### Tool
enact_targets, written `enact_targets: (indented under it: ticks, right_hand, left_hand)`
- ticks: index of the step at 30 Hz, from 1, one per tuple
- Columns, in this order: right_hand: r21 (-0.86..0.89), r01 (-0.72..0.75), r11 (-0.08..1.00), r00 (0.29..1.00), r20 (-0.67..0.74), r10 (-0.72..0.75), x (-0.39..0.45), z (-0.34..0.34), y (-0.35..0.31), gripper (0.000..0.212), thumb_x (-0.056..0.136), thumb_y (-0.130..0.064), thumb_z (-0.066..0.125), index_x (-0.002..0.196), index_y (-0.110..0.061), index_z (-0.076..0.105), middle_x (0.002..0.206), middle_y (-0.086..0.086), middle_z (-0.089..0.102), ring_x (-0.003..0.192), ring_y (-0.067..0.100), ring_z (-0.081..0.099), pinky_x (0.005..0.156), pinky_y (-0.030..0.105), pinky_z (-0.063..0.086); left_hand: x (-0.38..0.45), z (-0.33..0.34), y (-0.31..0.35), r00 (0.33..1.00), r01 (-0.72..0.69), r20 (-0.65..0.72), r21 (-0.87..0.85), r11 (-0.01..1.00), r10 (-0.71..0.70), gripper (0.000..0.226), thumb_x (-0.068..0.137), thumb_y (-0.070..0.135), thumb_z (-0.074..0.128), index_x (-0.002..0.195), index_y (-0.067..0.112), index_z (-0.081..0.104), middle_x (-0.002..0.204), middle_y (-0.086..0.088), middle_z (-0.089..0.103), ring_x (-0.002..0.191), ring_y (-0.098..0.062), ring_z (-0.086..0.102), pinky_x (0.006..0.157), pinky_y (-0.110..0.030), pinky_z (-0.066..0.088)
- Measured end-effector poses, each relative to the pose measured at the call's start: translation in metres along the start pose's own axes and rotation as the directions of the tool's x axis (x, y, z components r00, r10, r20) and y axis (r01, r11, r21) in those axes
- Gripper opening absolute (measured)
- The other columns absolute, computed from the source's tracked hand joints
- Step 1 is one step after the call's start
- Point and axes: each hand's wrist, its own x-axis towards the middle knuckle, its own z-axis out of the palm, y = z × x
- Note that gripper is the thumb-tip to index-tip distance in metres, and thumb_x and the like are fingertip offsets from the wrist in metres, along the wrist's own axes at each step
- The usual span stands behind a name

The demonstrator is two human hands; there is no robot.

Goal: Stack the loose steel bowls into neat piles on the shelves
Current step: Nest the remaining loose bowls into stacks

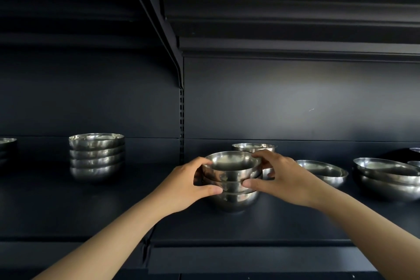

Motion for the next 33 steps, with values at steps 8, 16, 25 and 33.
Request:
enact_targets:
  ticks: [8,16,25,33]
  right_hand:
    - [0.042,-0.008,0.999,1.000,0.007,0.007,-0.006,0.002,0.002,0.075,0.050,-0.083,0.059,0.115,-0.062,0.029,0.092,-0.035,0.059,0.097,-0.020,0.050,0.079,0.007,0.041]
    - [0.160,-0.038,0.986,0.999,0.030,0.034,-0.006,0.012,0.009,0.078,0.051,-0.053,0.081,0.112,-0.061,0.033,0.095,-0.034,0.062,0.086,-0.012,0.062,0.070,0.003,0.045]
    - [0.055,-0.043,0.998,0.997,0.064,0.039,0.054,0.047,-0.014,0.081,0.058,-0.047,0.082,0.125,-0.024,0.042,0.091,-0.021,0.061,0.084,-0.002,0.060,0.075,0.015,0.047]
    - [0.022,-0.153,0.988,0.986,0.069,0.151,0.113,0.091,-0.020,0.107,0.069,-0.043,0.078,0.148,-0.014,0.012,0.130,0.002,0.052,0.120,0.018,0.049,0.100,0.030,0.042]
  left_hand:
    - [-0.001,-0.002,0.002,1.000,0.014,-0.012,-0.063,0.998,-0.015,0.058,0.074,0.048,0.070,0.126,0.041,0.044,0.107,0.027,0.057,0.101,0.013,0.053,0.081,-0.008,0.042]
    - [-0.010,0.004,-0.004,0.982,0.136,0.158,-0.212,0.968,-0.104,0.044,0.069,0.023,0.081,0.108,0.027,0.061,0.100,0.006,0.072,0.095,-0.006,0.067,0.097,-0.035,0.049]
    - [0.014,-0.028,-0.035,0.970,0.243,0.056,-0.158,0.957,-0.237,0.035,0.067,0.010,0.082,0.098,0.019,0.066,0.090,0.002,0.074,0.087,-0.010,0.070,0.093,-0.035,0.052]
    - [0.050,-0.038,-0.075,0.938,0.333,-0.064,-0.101,0.938,-0.340,0.029,0.070,0.013,0.080,0.096,0.014,0.068,0.089,0.001,0.074,0.089,-0.012,0.068,0.093,-0.033,0.051]
